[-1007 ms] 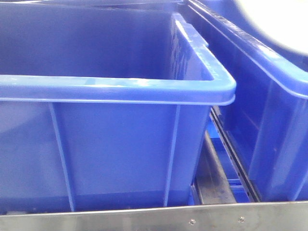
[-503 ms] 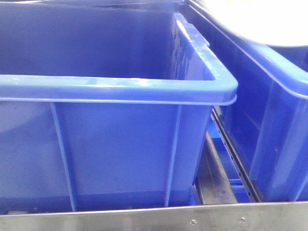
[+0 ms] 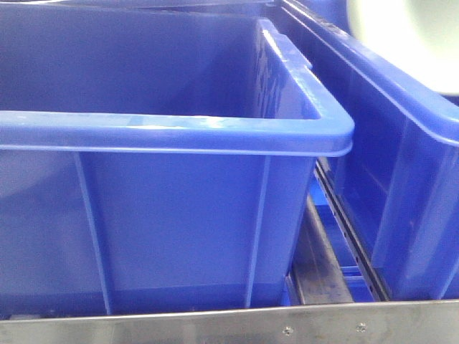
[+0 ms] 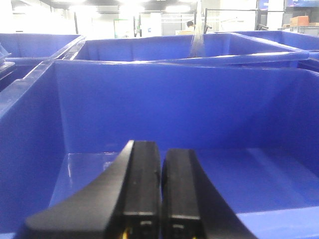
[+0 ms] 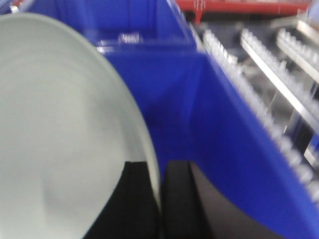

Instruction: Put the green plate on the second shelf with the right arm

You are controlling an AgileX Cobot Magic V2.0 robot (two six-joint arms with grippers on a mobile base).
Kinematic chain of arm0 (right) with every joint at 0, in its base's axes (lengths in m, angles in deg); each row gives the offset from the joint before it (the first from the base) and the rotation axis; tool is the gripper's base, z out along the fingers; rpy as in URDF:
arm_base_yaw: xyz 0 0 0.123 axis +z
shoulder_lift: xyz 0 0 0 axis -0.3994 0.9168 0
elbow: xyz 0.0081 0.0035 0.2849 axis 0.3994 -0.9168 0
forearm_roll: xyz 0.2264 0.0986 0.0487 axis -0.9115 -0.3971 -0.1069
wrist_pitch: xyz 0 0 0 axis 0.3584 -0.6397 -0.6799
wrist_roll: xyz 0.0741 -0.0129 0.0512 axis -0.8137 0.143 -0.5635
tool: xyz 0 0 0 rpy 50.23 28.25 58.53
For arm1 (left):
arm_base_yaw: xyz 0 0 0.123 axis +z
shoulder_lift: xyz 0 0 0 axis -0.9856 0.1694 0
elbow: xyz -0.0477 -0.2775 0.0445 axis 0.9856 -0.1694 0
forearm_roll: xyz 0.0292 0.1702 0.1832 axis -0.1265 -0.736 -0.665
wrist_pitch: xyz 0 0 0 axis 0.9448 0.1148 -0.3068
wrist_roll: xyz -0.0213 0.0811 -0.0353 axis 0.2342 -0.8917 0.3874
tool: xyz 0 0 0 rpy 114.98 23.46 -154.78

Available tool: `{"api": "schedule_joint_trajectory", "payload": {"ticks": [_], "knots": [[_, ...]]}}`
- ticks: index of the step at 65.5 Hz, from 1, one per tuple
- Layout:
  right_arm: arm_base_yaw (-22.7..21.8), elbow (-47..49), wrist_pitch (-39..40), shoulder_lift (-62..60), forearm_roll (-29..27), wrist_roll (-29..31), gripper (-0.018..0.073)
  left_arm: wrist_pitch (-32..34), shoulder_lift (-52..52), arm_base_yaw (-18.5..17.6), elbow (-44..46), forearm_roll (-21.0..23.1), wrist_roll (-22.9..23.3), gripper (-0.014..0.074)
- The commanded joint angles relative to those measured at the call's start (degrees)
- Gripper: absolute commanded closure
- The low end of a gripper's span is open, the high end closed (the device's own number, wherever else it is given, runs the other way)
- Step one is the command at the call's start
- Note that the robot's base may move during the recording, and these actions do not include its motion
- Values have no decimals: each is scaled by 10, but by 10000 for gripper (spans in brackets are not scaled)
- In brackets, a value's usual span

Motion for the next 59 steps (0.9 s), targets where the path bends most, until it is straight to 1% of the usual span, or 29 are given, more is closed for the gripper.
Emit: {"api": "schedule_joint_trajectory", "payload": {"ticks": [1,3,5,8,11,17,22,26,27,30,40,47,51,59], "knots": [[-3,21,66,6,-31,-4,187,19,-10,-2,-23,5,3,466],[-3,21,66,7,-39,-4,122,19,-10,-2,-23,5,3,466],[-3,21,67,9,-43,-4,91,19,-10,-2,-23,5,3,466],[-4,21,69,11,-44,-4,83,19,-10,-2,-23,5,3,466],[-4,21,69,11,-44,-4,103,19,-10,-2,-23,5,3,466],[-4,21,67,9,-44,-4,205,19,-10,-2,-23,5,3,466],[-4,21,59,-4,-44,-3,365,19,-10,-2,-23,5,3,466],[-4,21,42,-27,-44,-3,523,19,-10,-2,-23,5,3,466],[-4,21,37,-33,-44,-3,525,19,-10,-2,-23,5,3,466],[-4,21,20,-55,-43,-1,494,19,-10,-2,-23,5,3,466],[-1,21,-81,-146,-33,5,512,19,-10,-2,-23,5,3,466],[-2,21,-134,-197,-33,5,512,19,-10,-2,-23,5,3,466],[-2,21,-154,-217,-34,5,512,19,-10,-2,-23,5,3,466],[-1,21,-163,-235,-34,5,512,19,-10,-2,-23,5,3,466]]}}
